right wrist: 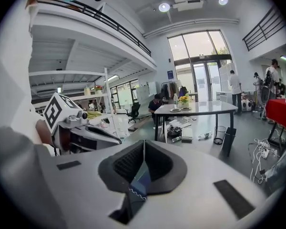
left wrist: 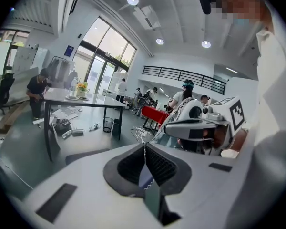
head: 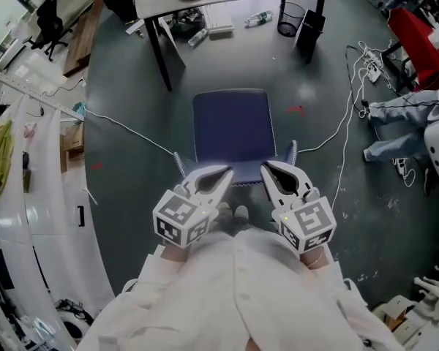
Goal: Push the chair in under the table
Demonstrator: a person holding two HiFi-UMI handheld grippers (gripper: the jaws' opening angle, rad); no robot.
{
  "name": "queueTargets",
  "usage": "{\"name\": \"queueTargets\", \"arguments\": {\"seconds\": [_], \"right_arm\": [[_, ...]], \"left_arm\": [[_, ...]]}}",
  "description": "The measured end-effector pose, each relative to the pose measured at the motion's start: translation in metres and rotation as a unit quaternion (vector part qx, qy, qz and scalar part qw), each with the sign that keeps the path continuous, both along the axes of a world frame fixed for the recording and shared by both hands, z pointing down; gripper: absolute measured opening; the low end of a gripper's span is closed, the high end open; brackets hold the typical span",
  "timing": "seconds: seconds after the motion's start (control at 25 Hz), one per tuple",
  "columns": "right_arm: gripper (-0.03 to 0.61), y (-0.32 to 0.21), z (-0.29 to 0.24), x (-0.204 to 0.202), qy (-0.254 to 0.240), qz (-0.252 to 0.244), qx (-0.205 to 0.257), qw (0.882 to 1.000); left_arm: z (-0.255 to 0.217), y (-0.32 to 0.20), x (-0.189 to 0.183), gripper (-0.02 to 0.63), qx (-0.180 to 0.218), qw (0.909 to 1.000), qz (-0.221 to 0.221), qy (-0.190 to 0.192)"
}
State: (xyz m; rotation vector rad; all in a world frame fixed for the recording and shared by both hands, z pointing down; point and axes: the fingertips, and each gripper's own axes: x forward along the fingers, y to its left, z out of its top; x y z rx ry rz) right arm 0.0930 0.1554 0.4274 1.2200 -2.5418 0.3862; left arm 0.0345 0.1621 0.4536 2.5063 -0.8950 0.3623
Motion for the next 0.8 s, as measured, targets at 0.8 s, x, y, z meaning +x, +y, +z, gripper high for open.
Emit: {"name": "queueTargets", "arguments": {"seconds": [0.8], "right_arm": [[0.037,0.041,0.053,-0.017,0.125,-0.098,-0.038,0.987]], "left_arm": [[0.050,0.042,0.003,0.143,0.063,0.9746,0.119,-0.179]]}}
